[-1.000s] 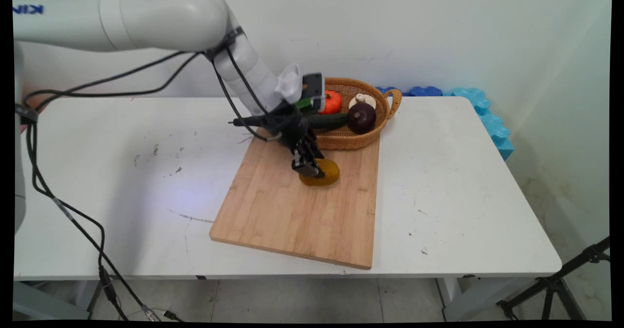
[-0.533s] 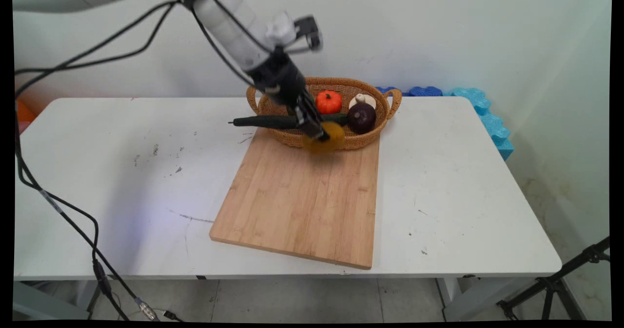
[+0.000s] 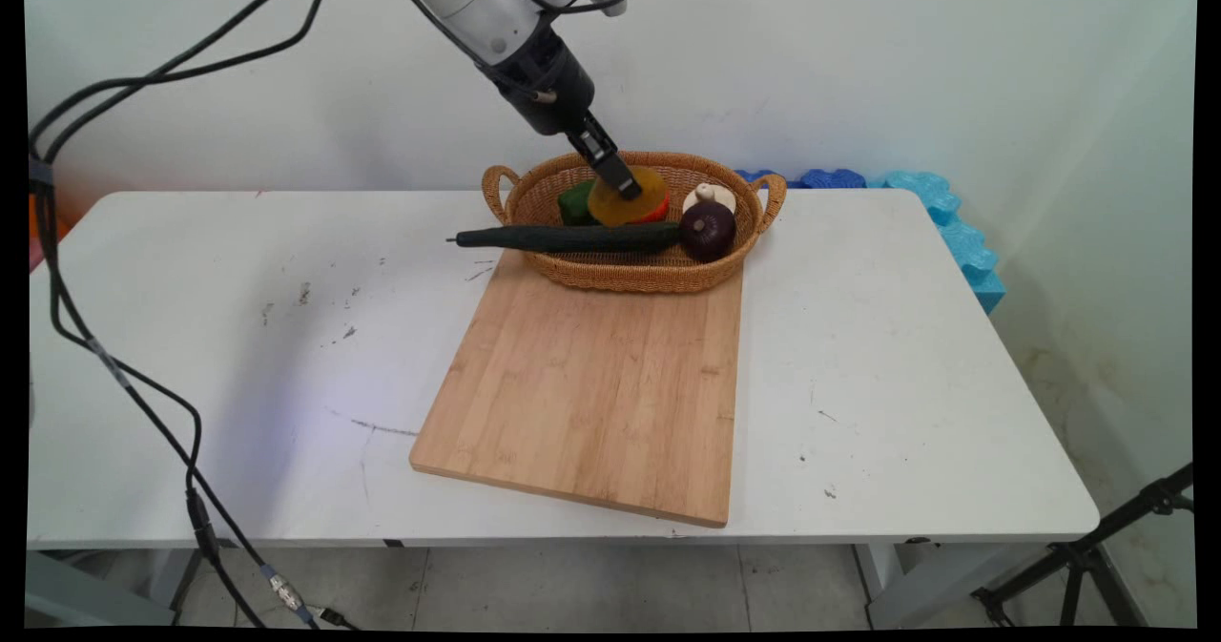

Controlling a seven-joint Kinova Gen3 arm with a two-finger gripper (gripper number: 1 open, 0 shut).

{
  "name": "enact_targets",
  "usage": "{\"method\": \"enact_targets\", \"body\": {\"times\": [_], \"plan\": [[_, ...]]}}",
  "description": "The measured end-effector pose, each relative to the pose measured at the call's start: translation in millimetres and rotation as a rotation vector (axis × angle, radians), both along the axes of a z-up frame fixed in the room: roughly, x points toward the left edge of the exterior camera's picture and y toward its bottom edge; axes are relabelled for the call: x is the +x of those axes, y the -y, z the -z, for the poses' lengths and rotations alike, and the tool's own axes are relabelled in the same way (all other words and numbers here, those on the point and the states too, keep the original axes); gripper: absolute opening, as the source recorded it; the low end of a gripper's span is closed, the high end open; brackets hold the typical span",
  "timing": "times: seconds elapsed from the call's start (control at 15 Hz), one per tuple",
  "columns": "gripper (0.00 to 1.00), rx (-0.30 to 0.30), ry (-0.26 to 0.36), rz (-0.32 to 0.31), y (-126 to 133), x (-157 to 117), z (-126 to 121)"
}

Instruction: Place the picked object in the vegetable basket

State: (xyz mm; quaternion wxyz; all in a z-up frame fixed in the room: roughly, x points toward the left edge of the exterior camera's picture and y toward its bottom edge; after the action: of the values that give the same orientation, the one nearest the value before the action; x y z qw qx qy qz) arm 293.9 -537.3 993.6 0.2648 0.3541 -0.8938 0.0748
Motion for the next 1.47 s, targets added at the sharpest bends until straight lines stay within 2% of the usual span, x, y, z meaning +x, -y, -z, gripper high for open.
{"method": "enact_targets", "body": {"times": [0.33, 0.8, 1.27, 1.33, 1.47], "plan": [[0.00, 0.028, -0.001, -0.069, 26, 2, 23], [0.00, 0.065, -0.010, -0.077, 41, -7, 55], [0.00, 0.067, -0.021, -0.073, 46, -12, 72], [1.00, 0.064, -0.023, -0.071, 46, -13, 74], [1.00, 0.055, -0.026, -0.064, 46, -13, 74]]}}
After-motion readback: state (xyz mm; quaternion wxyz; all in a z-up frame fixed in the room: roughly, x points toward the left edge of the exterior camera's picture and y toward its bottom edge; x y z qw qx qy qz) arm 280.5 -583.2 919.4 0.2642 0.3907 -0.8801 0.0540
